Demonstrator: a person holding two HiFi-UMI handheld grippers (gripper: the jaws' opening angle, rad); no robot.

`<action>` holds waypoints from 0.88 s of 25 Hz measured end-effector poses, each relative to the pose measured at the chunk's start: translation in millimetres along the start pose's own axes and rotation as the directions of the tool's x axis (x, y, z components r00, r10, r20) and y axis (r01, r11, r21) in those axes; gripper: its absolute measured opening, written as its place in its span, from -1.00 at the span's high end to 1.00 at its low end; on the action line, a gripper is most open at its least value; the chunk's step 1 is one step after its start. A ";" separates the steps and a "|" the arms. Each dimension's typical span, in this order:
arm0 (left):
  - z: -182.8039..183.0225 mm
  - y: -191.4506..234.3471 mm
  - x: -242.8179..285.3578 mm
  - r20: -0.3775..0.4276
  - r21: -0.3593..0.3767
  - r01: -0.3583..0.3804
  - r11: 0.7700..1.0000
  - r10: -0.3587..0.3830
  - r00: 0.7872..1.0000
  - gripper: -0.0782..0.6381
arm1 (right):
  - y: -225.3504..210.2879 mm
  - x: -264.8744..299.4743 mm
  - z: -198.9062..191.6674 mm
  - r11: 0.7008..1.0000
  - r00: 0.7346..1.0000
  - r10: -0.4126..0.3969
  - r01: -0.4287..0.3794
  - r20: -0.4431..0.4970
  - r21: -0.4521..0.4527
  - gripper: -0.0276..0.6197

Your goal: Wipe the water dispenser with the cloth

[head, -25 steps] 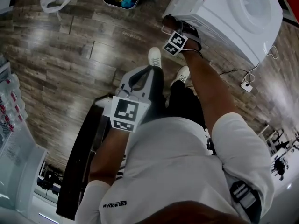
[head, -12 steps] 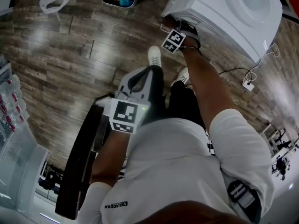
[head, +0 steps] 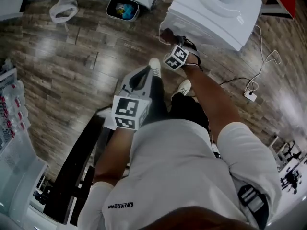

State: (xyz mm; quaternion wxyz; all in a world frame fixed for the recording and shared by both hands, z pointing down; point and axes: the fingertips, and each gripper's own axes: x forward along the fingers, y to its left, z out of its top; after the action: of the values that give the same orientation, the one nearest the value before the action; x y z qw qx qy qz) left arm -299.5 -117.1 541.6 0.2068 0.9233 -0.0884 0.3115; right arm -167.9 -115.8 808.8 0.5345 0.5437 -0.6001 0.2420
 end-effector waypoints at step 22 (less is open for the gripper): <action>79.3 -200.4 -7.2 0.248 0.107 0.069 0.992 -0.094 0.964 0.78 | -38.7 -414.8 -112.8 0.802 0.801 -0.025 -0.341 0.598 0.491 0.69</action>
State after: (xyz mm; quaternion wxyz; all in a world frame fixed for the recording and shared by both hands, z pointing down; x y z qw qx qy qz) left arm -204.0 28.6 414.6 0.1610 0.9672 -0.0606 0.1867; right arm -157.3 134.6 457.5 0.1135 0.6711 -0.6763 0.2817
